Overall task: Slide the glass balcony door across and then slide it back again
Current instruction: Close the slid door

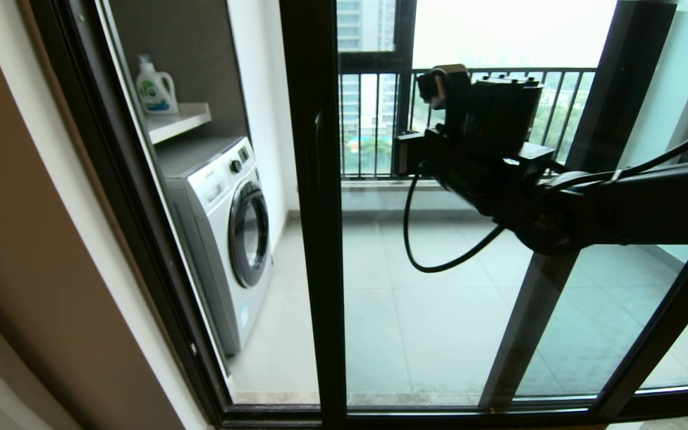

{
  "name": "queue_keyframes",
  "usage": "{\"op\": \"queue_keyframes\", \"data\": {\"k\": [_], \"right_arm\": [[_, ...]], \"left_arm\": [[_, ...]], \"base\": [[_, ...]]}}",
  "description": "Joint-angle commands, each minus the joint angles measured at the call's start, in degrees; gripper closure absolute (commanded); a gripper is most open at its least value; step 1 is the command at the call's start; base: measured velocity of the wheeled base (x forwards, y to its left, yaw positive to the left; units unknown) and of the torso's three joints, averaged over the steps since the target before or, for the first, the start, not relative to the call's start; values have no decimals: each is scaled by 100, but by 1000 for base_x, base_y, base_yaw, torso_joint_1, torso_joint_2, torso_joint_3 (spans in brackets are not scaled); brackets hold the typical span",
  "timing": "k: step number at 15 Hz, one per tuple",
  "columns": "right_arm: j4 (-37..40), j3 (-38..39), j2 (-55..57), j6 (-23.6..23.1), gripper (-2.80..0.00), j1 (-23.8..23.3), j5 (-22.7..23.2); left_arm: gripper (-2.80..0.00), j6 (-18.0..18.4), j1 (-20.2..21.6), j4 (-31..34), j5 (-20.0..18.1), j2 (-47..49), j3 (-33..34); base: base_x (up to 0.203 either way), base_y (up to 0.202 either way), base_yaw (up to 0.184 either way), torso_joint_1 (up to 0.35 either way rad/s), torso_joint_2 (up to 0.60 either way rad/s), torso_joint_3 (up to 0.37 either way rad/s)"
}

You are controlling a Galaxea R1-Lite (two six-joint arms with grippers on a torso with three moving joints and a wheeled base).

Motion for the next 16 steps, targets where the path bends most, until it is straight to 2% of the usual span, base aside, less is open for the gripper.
{"op": "queue_keyframes", "data": {"k": [1,4,6,9,12,14,16], "right_arm": [[-19,1318,-1551,12,0,-181,-14],[61,2779,-3297,59,0,-438,-32],[379,3486,-4522,71,0,-689,-71],[1554,4195,-6446,81,0,-1101,-317],[2995,4654,-8272,39,0,-1853,-396],[3572,5147,-9439,-105,0,-2437,-98],[3835,5754,-10501,-521,0,-2826,468]], "left_arm": [[0,2,-4,-1,4,9,0],[0,0,-4,-1,4,10,0],[0,3,1,-1,4,1,0],[0,3,-4,-1,4,10,0],[0,-6,-4,-1,4,10,0],[0,3,-4,-1,4,1,0],[0,3,-1,-1,4,1,0]], "base": [[0,0,0,0,0,0],[0,0,0,0,0,0],[0,0,0,0,0,0],[0,0,0,0,0,0],[0,0,0,0,0,0],[0,0,0,0,0,0],[0,0,0,0,0,0]]}}
